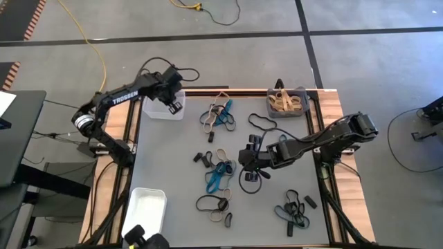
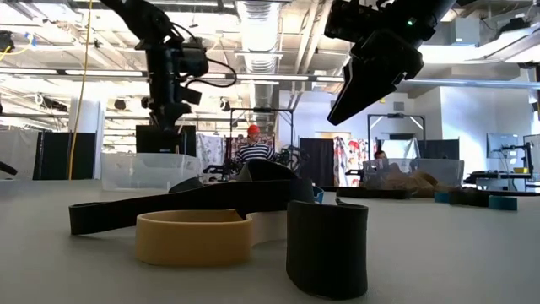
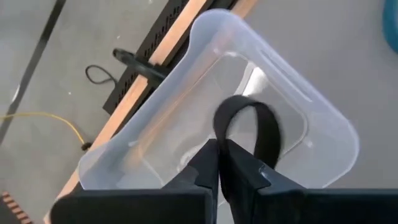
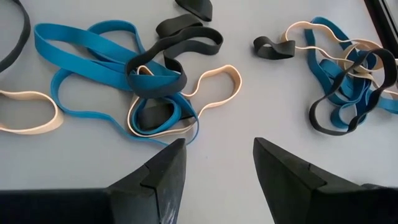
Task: Sort rubber bands into baskets
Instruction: Put the black rubber band into the transparent bin
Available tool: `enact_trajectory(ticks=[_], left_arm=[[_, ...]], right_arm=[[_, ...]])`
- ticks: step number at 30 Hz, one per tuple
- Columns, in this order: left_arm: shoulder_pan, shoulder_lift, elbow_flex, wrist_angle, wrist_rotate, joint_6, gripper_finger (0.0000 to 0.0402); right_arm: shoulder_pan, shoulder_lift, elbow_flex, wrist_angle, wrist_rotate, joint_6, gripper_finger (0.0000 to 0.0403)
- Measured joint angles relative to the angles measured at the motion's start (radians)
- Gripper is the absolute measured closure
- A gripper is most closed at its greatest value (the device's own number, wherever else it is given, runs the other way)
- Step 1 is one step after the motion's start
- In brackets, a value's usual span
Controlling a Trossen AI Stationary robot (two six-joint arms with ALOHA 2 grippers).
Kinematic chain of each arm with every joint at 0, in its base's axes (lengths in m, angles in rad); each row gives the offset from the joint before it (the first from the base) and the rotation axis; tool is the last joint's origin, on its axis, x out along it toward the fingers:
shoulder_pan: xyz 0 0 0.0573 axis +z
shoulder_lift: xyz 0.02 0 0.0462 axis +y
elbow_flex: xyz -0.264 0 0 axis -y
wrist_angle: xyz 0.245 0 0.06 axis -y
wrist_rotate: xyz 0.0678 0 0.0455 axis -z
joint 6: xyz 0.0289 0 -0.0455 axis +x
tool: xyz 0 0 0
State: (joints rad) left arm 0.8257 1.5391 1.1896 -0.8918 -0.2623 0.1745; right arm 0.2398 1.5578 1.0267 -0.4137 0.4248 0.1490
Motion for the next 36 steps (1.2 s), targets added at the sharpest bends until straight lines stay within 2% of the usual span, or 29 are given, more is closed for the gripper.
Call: enact_trajectory(ticks=[9, 11, 15, 18, 20, 25, 29, 32, 36], left_arm=[[0.015, 0.0, 0.0, 0.005, 0.018, -0.014, 0.0288], [0.011, 0.0, 0.0, 0.003, 0.087, -0.028, 0.027], [-0.046, 0.0, 0.0, -0.026, 0.298, -0.049, 0.0253], [-0.135, 0.0, 0.0, -0.069, 0.381, -0.053, 0.0254], [-0.22, 0.0, 0.0, -0.085, 0.401, -0.062, 0.0257], [-0.479, 0.0, 0.0, -0.072, 0.402, -0.119, 0.026], [-0.669, 0.0, 0.0, -0.058, 0.281, -0.176, 0.026], [-0.772, 0.0, 0.0, -0.05, 0.196, -0.245, 0.026], [-0.871, 0.0, -0.018, 0.031, 0.167, -0.328, 0.026]], right_arm=[[0.0, 0.0, 0.0, 0.0, 0.0, 0.0, 0.0186], [0.001, 0.0, 0.0, 0.0, 0.0, 0.0, 0.0186], [0.003, 0.0, 0.0, 0.0, 0.0, 0.0, 0.0186], [0.003, 0.0, 0.0, 0.0, 0.0, 0.0, 0.0186], [0.003, 0.0, 0.0, 0.0, 0.0, 0.0, 0.0186], [0.002, 0.0, 0.0, 0.0, 0.0, 0.0, 0.0186], [0.002, 0.0, 0.0, 0.0, 0.0, 0.0, 0.0186], [0.002, 0.0, 0.0, 0.001, 0.0, 0.0, 0.0186], [0.002, 0.0, 0.0, 0.006, 0.0, 0.0, 0.0186]])
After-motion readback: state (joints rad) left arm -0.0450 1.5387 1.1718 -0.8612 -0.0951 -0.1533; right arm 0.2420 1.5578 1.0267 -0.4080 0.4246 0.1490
